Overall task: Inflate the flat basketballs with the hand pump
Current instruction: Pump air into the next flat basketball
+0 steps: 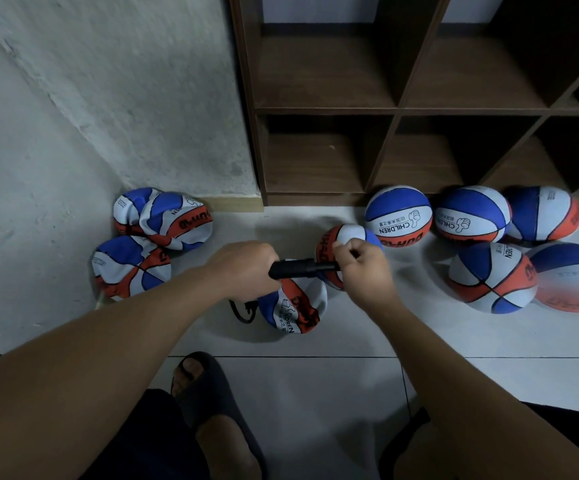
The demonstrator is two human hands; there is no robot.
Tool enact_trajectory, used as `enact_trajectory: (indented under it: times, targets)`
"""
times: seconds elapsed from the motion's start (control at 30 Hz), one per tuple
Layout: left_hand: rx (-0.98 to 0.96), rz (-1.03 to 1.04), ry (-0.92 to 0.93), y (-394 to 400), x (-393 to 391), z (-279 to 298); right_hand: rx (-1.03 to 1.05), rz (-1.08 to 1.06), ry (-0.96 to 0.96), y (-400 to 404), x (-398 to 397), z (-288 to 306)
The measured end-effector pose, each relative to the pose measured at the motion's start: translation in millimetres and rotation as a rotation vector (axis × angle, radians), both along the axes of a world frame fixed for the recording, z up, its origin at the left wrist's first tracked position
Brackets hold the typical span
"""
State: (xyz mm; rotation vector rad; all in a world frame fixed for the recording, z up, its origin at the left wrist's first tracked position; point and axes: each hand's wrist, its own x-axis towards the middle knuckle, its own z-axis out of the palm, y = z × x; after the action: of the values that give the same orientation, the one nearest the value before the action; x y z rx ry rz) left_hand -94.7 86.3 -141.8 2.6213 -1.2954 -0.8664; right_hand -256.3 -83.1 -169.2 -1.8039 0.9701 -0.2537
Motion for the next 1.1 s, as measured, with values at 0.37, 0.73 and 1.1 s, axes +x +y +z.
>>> enact_trajectory:
  times: [0.37,0.73,1.1]
  targets:
    - [0.006,0.039,-0.054,-7,-11,-2,-0.100,-0.173,0.056,2,2,1]
    - [-0.015,-0.004,-0.052,-8,-15,-8,-0.058,-0.054,-0.008,29,14,-2]
    - [0.044,0.031,-0.092,6,14,5,0.026,-0.206,0.024,-42,-4,-5]
